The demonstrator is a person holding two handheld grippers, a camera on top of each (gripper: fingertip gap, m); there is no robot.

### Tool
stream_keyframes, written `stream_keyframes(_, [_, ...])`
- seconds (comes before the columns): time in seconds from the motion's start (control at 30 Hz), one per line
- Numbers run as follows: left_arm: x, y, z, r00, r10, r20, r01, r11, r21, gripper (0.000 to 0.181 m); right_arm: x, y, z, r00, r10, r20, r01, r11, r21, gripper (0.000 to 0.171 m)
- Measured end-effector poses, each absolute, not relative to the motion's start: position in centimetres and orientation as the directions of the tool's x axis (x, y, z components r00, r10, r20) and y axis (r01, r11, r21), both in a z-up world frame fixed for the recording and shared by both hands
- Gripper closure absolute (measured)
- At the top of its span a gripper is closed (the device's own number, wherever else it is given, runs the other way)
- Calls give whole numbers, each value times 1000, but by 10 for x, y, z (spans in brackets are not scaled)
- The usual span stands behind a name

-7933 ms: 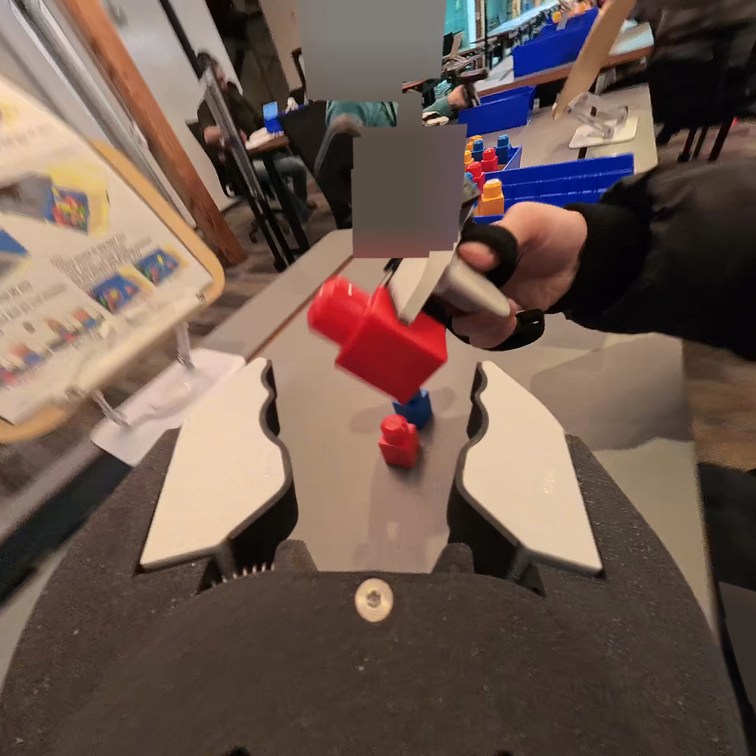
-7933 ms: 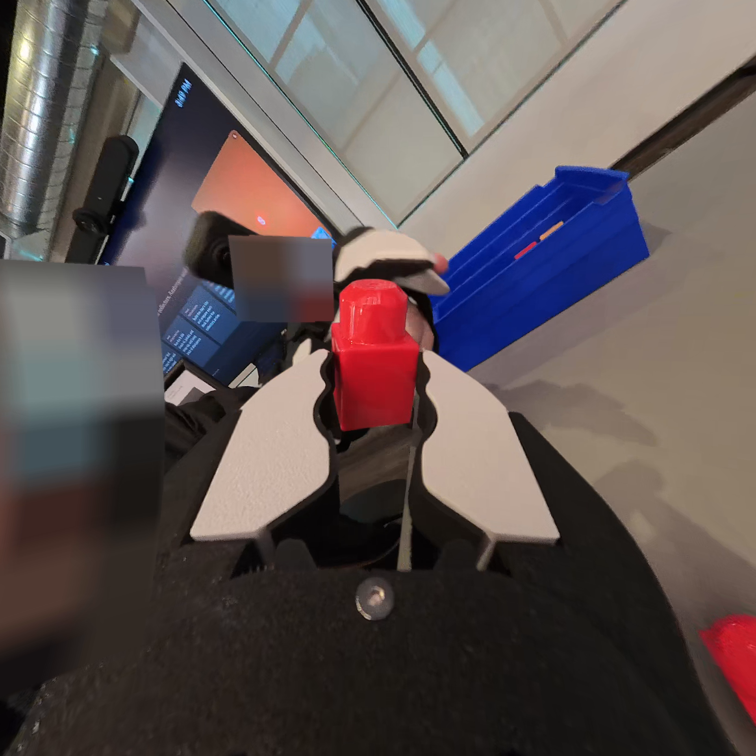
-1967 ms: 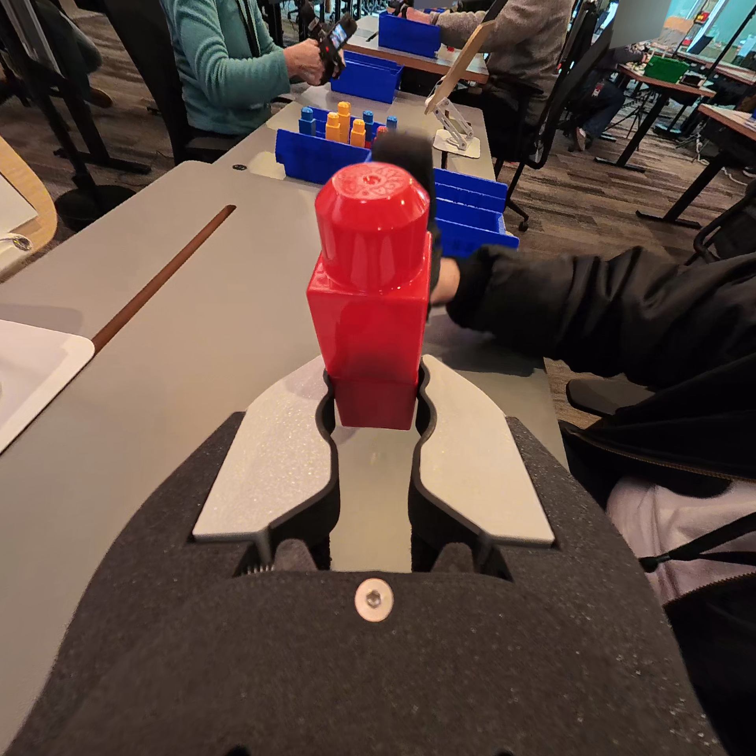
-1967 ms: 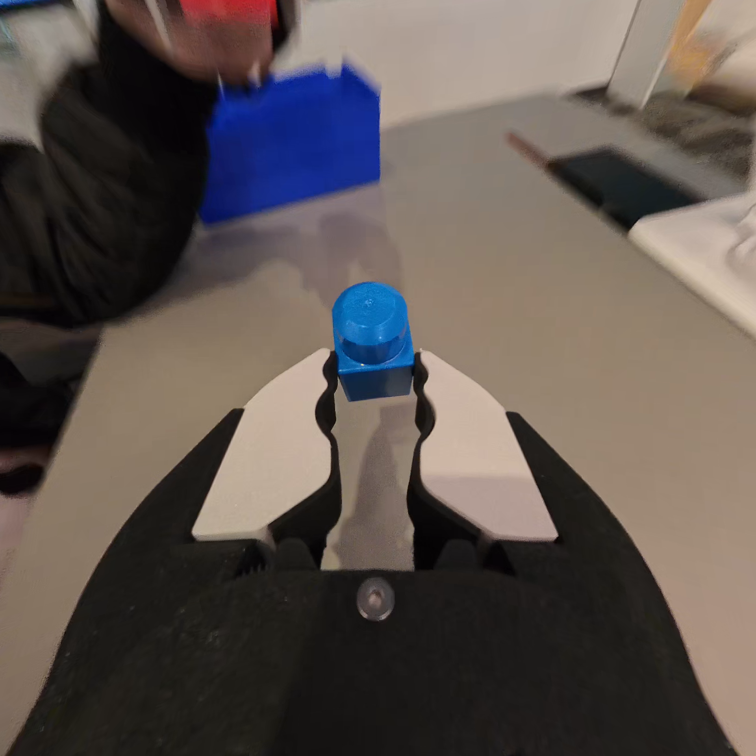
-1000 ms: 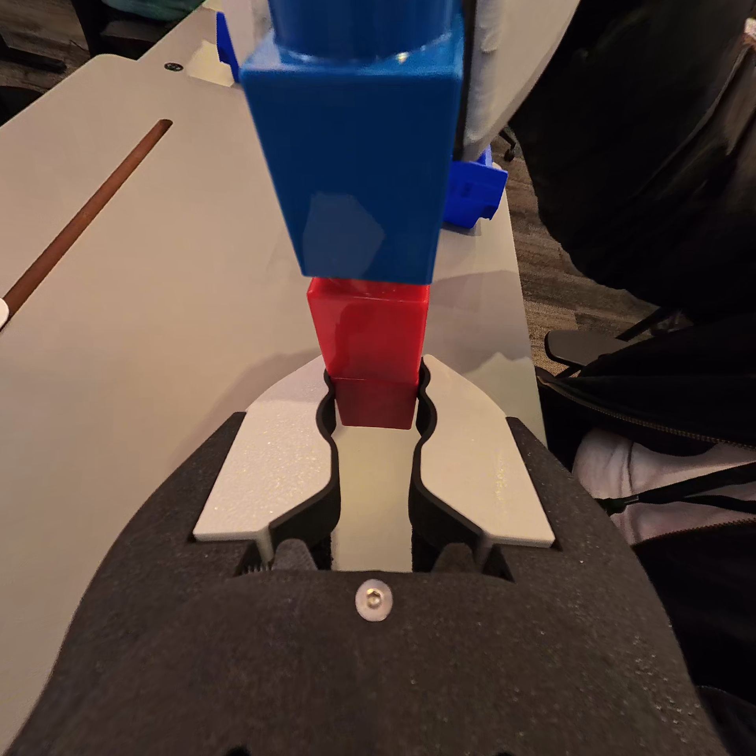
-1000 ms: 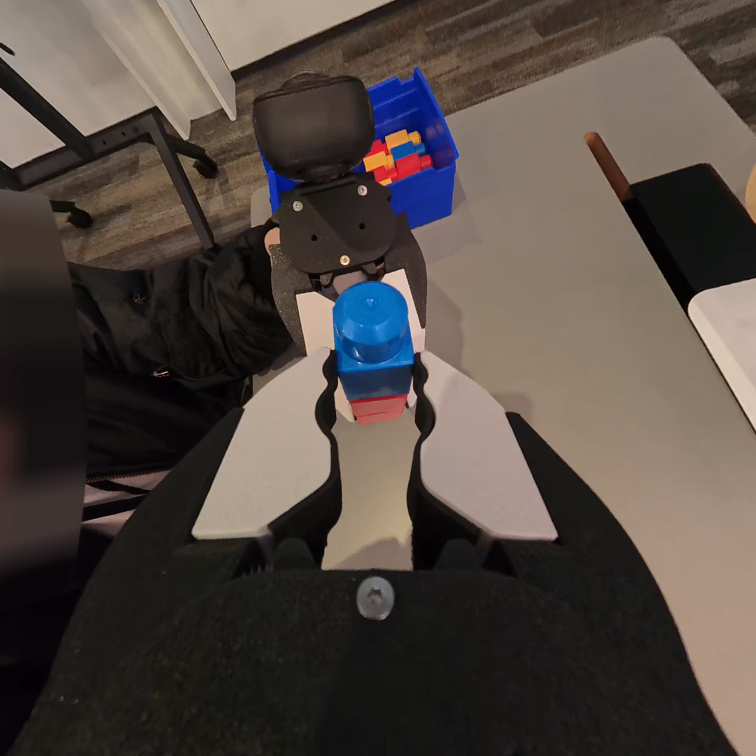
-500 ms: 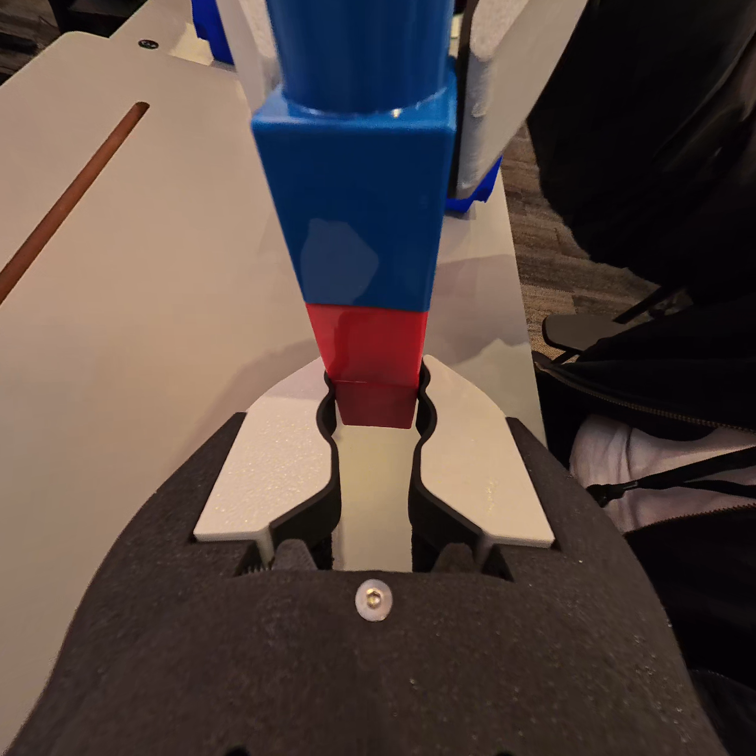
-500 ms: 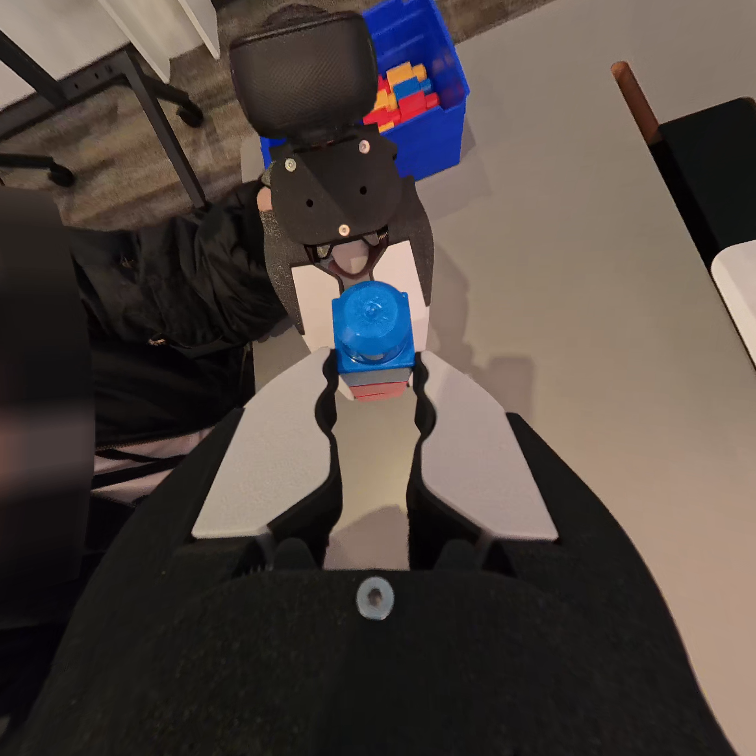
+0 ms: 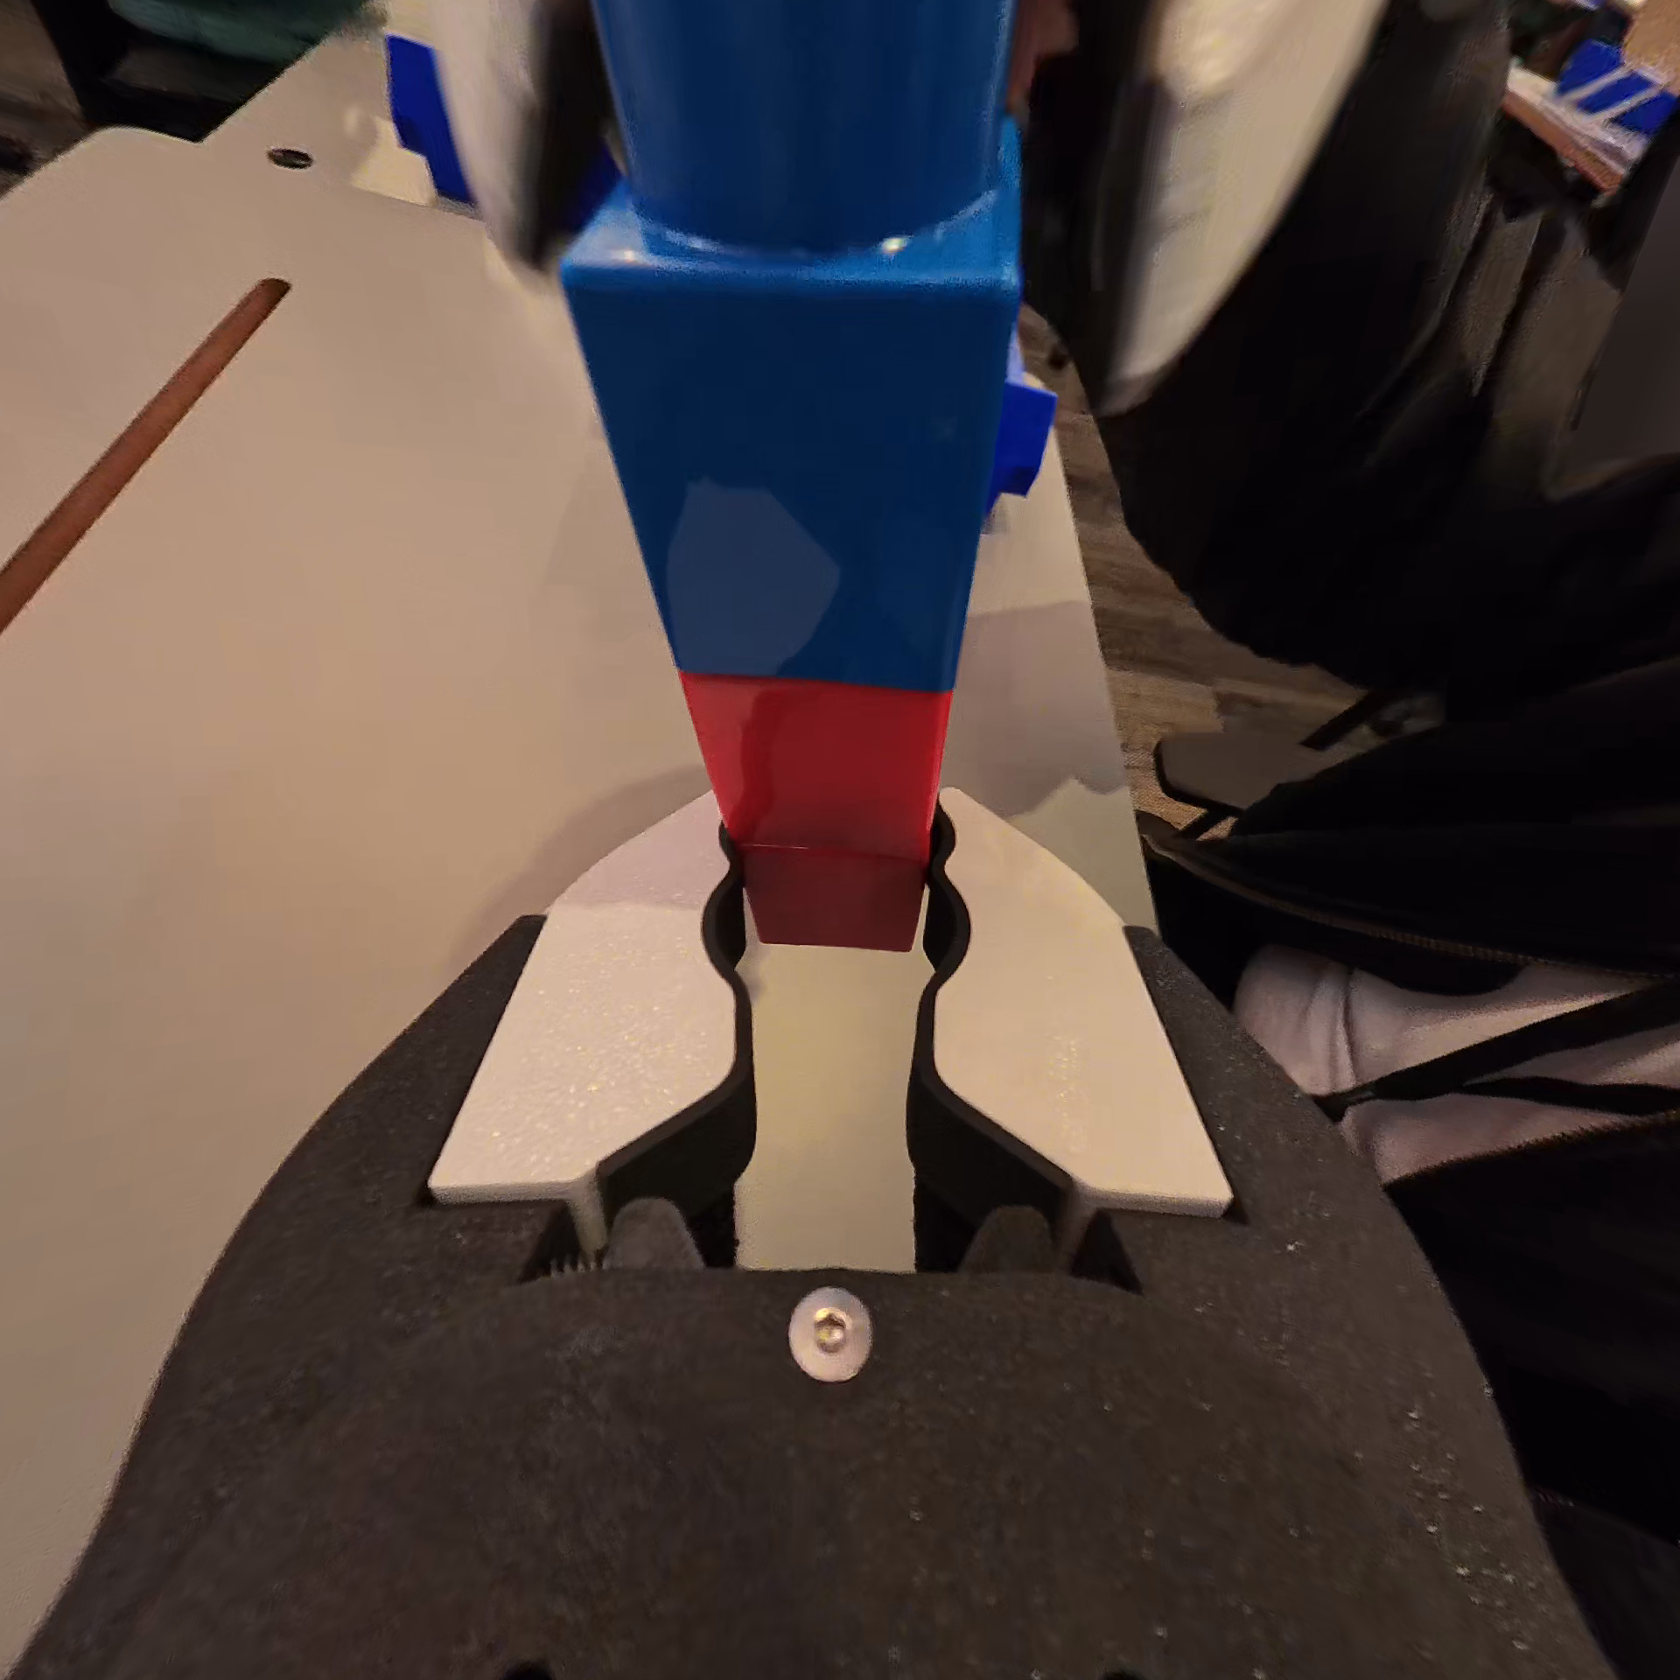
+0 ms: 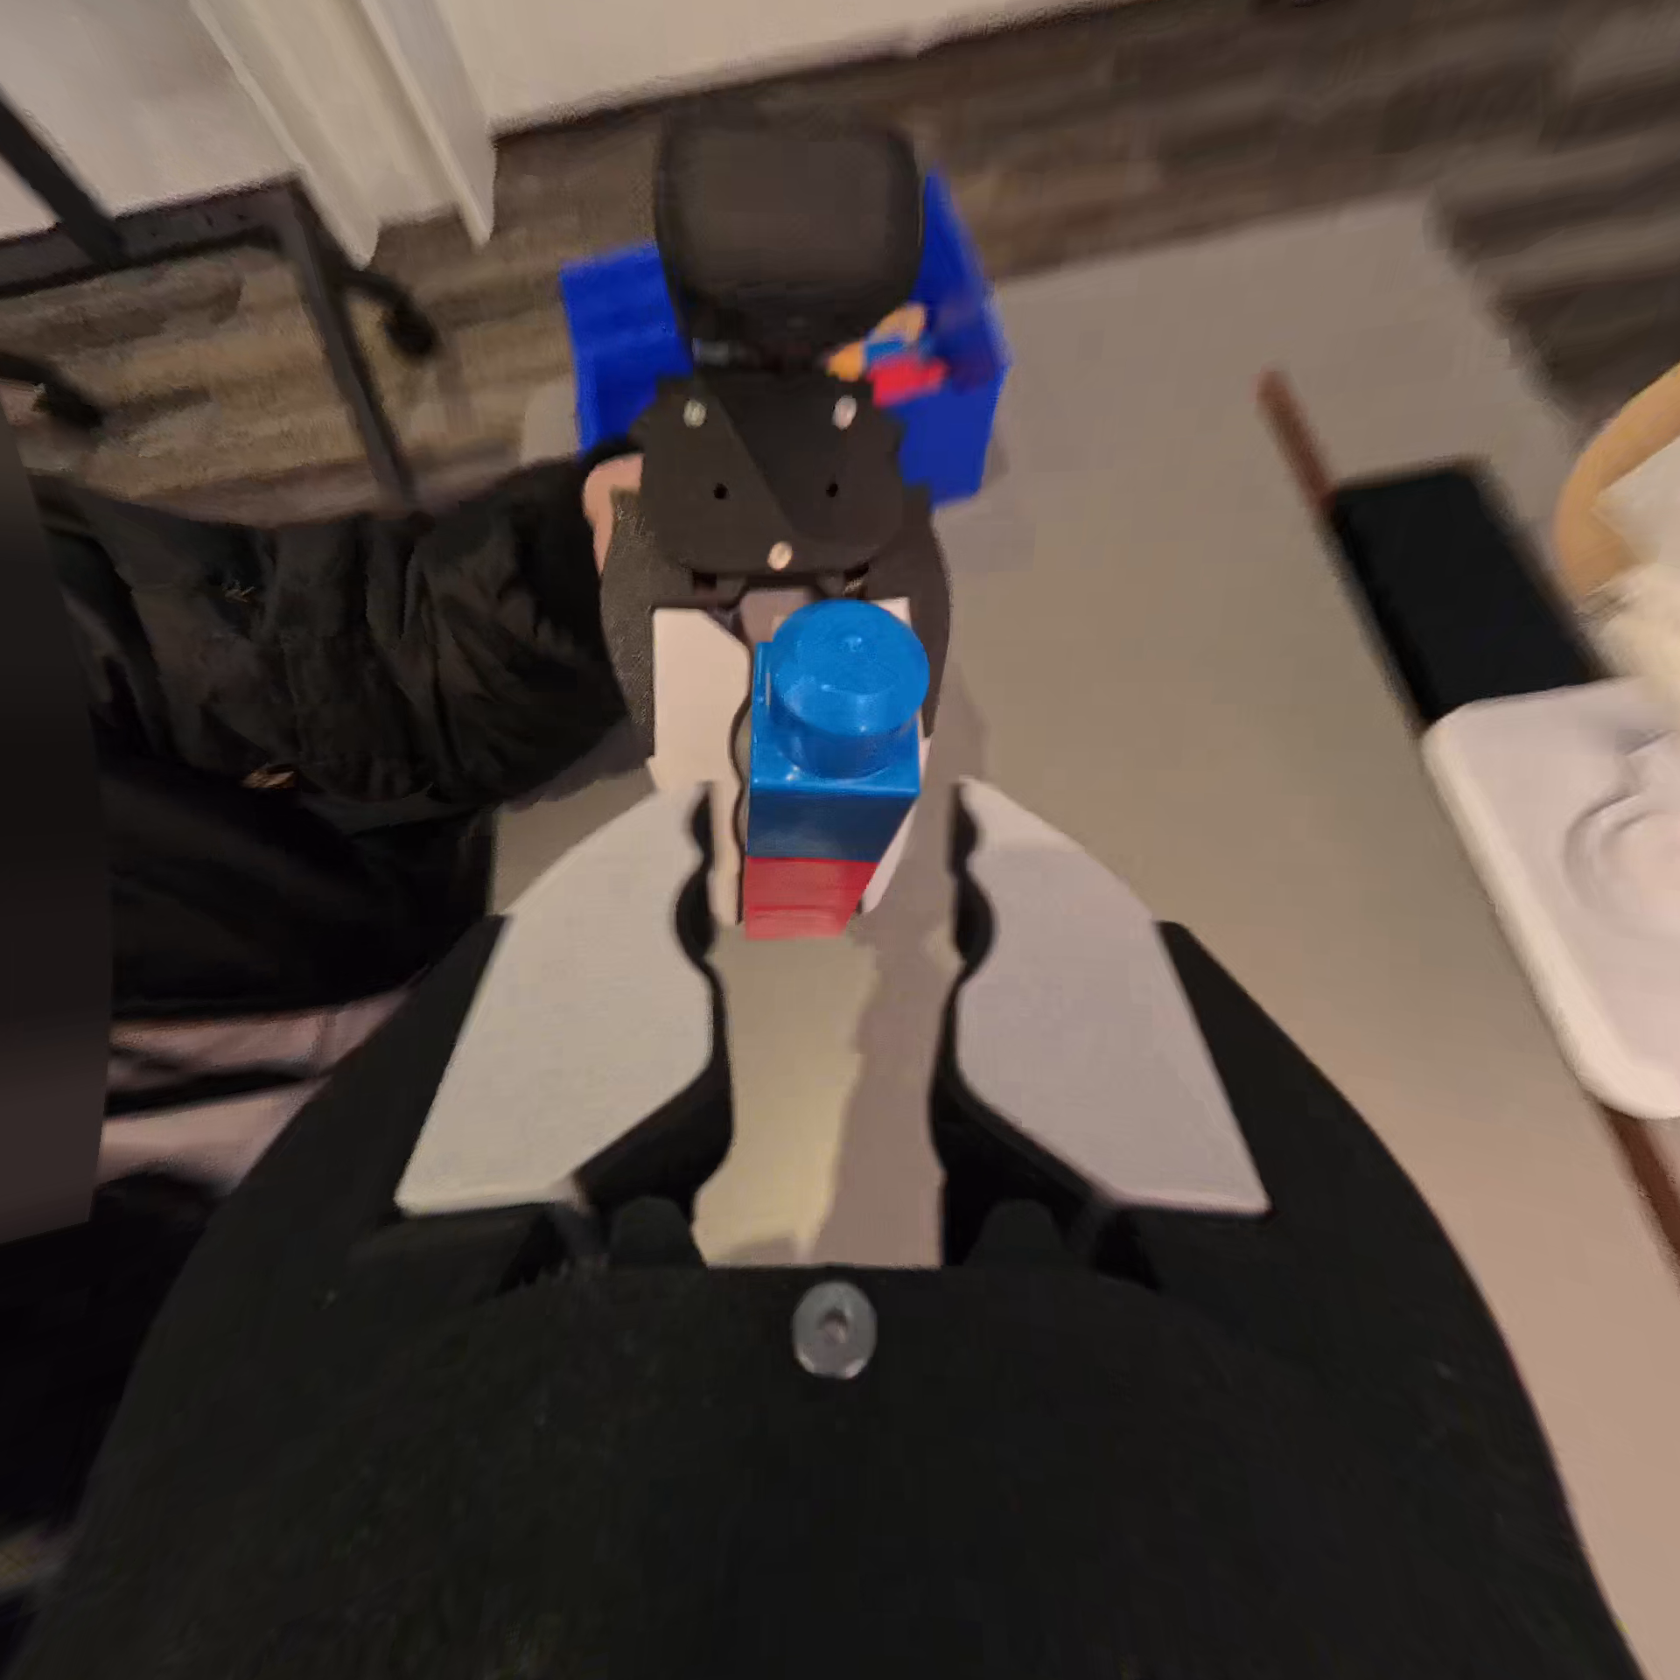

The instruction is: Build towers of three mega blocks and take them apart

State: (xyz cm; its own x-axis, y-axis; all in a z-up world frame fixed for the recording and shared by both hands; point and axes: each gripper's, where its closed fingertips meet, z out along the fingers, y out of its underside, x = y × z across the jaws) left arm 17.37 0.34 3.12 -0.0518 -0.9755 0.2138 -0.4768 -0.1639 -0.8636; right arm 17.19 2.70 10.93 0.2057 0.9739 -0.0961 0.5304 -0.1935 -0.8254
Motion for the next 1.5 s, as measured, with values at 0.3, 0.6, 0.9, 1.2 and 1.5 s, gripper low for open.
stream_keyframes(0.3, [174, -1, 36, -46, -984, 175, -469, -133, -873, 145, 170, 21, 82, 274, 946, -172, 160, -222, -962, 103])
stream_keyframes(0.6, [179, -6, 36, -62, -981, 184, -470, -134, -872, 145, 162, 10, 75, 199, 959, -202, 167, -236, -957, 136])
stream_keyframes(0.9, [190, -12, 41, -76, -987, 139, -414, -95, -905, 121, 187, 8, 92, 316, 938, -142, 107, -184, -977, 136])
stream_keyframes(1.2, [185, -18, 70, -49, -999, 7, -315, 9, -949, 119, 533, -37, 167, 944, 230, 235, 229, 54, -972, 136])
stream_keyframes(1.5, [182, -13, 80, -5, -1000, 8, -259, -6, -966, 125, 658, -17, -32, 989, -48, -138, -146, -243, -959, 136])
